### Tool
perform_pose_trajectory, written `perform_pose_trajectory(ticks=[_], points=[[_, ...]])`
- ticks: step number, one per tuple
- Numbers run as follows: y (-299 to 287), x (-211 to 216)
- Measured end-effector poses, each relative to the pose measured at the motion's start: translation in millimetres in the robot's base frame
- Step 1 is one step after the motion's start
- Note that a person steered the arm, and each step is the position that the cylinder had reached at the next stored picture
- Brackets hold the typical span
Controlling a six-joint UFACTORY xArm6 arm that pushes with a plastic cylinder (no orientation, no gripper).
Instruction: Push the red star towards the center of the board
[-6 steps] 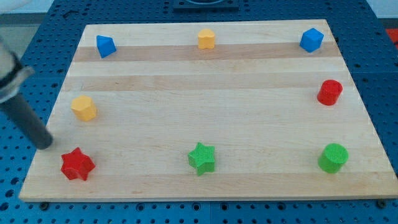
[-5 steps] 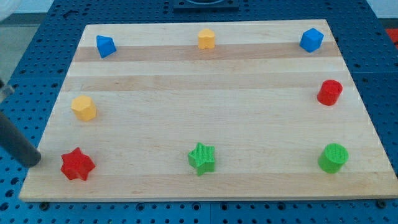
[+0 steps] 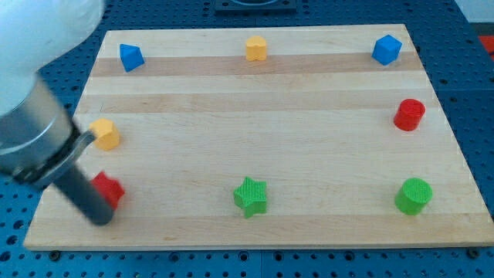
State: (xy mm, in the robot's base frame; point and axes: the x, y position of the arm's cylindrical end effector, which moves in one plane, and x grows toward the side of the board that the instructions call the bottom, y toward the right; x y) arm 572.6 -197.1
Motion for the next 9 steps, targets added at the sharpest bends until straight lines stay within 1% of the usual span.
perform_pose_trajectory(ticks=[2, 3, 4, 5, 6, 7, 8, 9], points=[[6.8, -7.5], [-16.2, 20.1], [-33.2, 29.3], [-32.9, 12.5], [-16.9, -66.1], [-13.6, -67.0], [21.3, -81.0], [54.8, -128.7]])
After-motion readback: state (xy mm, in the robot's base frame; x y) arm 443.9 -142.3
